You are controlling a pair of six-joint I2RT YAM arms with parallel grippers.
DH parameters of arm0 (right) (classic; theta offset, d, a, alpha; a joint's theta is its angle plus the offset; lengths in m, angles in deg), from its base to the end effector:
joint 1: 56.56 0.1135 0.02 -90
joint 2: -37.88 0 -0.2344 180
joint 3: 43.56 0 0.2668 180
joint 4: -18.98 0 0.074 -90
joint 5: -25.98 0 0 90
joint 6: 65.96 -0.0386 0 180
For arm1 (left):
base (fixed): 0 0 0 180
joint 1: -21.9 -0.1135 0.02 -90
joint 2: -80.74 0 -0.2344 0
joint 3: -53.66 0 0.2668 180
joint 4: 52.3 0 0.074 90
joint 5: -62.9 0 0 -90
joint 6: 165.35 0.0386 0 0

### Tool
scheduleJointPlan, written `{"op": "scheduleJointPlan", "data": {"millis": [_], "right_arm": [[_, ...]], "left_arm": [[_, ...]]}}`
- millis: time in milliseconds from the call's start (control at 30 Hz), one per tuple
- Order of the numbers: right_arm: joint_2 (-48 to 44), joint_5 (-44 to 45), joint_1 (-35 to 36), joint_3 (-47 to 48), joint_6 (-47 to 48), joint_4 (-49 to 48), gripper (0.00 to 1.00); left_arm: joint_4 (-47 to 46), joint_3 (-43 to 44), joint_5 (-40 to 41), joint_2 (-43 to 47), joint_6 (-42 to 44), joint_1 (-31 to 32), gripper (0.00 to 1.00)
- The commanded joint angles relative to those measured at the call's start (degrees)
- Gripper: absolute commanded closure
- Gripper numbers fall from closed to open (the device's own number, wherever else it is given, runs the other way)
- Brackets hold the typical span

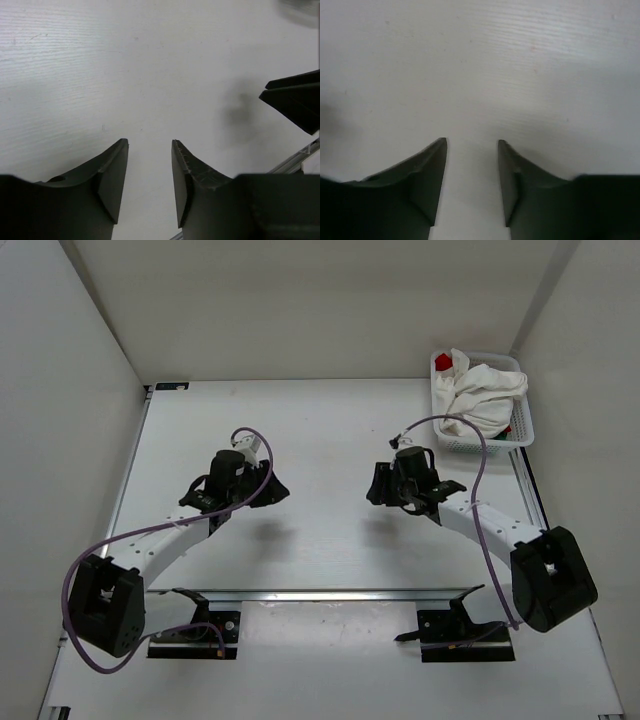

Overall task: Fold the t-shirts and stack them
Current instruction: Grab crumpled tshirt from bin with the right arm

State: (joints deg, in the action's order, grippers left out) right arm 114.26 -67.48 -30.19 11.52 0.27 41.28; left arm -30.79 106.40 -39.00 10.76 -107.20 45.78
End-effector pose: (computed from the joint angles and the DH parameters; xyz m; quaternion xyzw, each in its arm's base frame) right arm 0.2632 0.1331 0.1668 -0.0327 0.9182 0.1920 0.3449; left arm 0.2544 -0.1213 0.1847 -0.0176 0.8977 -0.2837 0.3366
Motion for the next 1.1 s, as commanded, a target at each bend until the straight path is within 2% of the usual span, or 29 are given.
{"op": "scheduleJointPlan", "data": {"millis": [0,33,67,100,133,200,300,467,533,633,667,733,767,833,967,1067], "right_arm": [[1.5,-1.5,-0.1,4.8,-1.8,-3.8,0.59],[2.7,-2.3,-1.0,6.2,-2.8,-3.8,0.75],[3.7,-4.1,-1.2,8.3,-2.9,-4.8,0.86],[5.4,-3.8,-1.2,10.9,-2.9,-4.1,0.90],[6.4,-3.2,-0.7,12.7,-2.3,-3.2,1.00],[9.8,-3.0,-1.0,17.1,-0.9,-1.0,1.00],[13.1,-2.0,-4.9,23.9,0.1,1.2,1.00],[16.0,0.6,-17.2,35.7,2.8,7.3,1.00],[19.5,2.2,-21.9,40.0,3.2,10.2,1.00],[23.8,2.5,-28.1,47.3,3.9,12.0,1.00],[26.0,2.8,-29.9,48.3,4.5,12.8,0.99],[29.5,2.2,-32.4,52.0,5.3,13.8,0.89],[32.5,0.5,-33.9,55.4,5.9,15.9,0.79],[37.7,0.0,-35.3,63.8,6.7,19.1,0.67],[45.8,-2.5,-36.0,74.4,8.8,24.9,0.62],[48.9,1.3,-35.6,79.3,8.7,27.6,0.59]], "left_arm": [[-4.9,-2.4,-3.3,3.3,0.8,0.5,0.52],[-7.7,-4.1,-3.8,4.1,-0.2,0.5,0.53],[-9.4,-4.8,-4.2,4.6,-1.0,1.0,0.57],[-10.1,-5.3,-3.6,4.5,-0.8,1.6,0.62],[-9.3,-5.3,-3.6,4.0,-0.8,2.1,0.64],[-9.2,-5.1,-3.4,3.2,-0.9,4.4,0.78],[-12.3,-6.9,-2.1,3.4,-2.3,7.8,0.90],[-14.5,-7.6,-0.3,3.7,-2.4,12.4,0.98],[-15.6,-8.2,-0.7,3.3,-2.3,13.3,0.95],[-17.5,-9.5,-3.1,2.8,-2.9,12.8,0.82],[-18.0,-9.9,-3.7,3.1,-2.8,13.0,0.79],[-17.8,-10.2,-3.3,3.0,-2.6,13.3,0.75],[-18.0,-9.9,-3.1,3.1,-2.5,13.4,0.73],[-18.0,-10.0,-3.3,2.8,-2.3,13.5,0.72],[-18.9,-10.6,-3.5,1.8,-2.5,13.6,0.69],[-18.7,-10.7,-3.7,1.5,-2.7,12.7,0.69]]}}
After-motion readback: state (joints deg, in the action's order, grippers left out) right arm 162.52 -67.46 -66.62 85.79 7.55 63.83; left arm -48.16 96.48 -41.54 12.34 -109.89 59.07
